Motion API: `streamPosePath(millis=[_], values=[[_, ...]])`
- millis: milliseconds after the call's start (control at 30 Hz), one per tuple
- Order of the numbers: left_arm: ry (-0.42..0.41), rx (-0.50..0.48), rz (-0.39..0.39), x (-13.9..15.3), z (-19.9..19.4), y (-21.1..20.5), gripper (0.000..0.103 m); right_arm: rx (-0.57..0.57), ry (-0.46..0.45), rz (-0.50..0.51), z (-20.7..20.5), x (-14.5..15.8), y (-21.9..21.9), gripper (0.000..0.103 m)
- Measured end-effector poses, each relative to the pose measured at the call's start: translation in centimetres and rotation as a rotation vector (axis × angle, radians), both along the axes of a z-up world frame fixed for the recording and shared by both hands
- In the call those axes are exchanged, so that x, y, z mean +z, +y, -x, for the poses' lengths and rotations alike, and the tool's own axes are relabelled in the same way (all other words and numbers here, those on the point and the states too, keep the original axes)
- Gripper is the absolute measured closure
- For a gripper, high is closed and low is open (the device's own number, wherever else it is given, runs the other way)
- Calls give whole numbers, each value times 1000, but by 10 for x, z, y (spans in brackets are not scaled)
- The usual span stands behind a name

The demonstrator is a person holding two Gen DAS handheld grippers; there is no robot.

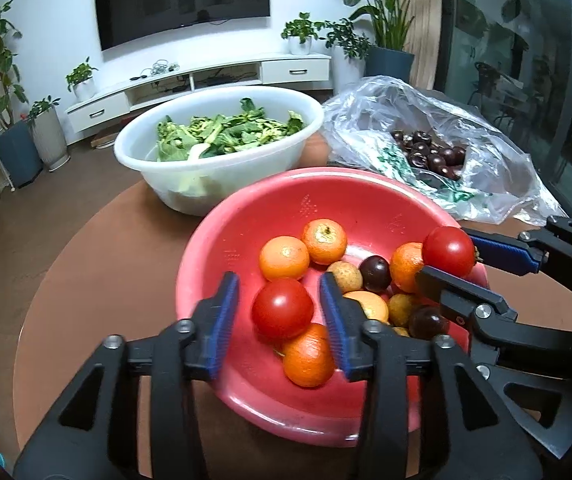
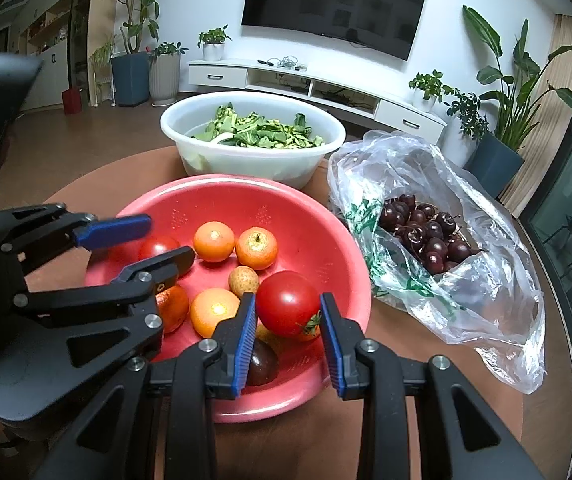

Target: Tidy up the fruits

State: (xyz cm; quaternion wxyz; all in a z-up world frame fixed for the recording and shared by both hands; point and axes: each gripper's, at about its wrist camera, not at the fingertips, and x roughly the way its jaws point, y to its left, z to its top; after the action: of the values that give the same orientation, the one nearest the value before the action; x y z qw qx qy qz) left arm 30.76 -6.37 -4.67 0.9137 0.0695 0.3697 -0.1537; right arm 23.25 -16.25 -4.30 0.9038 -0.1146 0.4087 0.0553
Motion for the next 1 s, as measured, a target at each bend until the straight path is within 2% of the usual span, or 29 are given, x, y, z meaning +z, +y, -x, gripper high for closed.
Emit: streamPosePath(millis=[33, 267, 367, 400, 433, 467, 533, 600, 700, 767, 867, 933, 1000], values=[[-3, 12, 0, 0, 0, 2, 47, -3, 3, 0, -1, -1, -1, 69], [-19, 40, -5, 3, 2, 4, 43, -10, 18, -20, -6, -7, -6, 68], [-16, 74, 9, 6, 3, 11, 32, -9, 19, -22, -7, -9, -6, 68], [-20, 85, 21, 8, 5, 15, 25, -12, 20, -26, -7, -9, -7, 68], [-28, 92, 34, 11, 7, 19, 14, -14, 20, -32, -7, -9, -8, 65], [-39, 96, 44, 15, 11, 21, 10, -19, 25, -36, -8, -10, -8, 62], [-68, 107, 50, 25, 20, 24, 7, -19, 25, -57, -7, -9, -9, 49], [-96, 119, 63, 36, 31, 27, 0, -14, 17, -66, -4, -6, -7, 48], [-133, 137, 71, 52, 50, 32, 0, -4, -1, -66, 2, 1, -3, 44], [-152, 165, 44, 60, 62, 34, 0, -8, -15, -77, 8, 7, -3, 42], [-194, 245, -58, 71, 86, 34, 0, -27, -41, -109, 21, 20, -8, 39], [-220, 304, -117, 77, 105, 33, 0, -44, -79, -137, 37, 32, -14, 33], [-217, 330, -139, 81, 126, 35, 0, -57, -119, -160, 54, 42, -18, 28]])
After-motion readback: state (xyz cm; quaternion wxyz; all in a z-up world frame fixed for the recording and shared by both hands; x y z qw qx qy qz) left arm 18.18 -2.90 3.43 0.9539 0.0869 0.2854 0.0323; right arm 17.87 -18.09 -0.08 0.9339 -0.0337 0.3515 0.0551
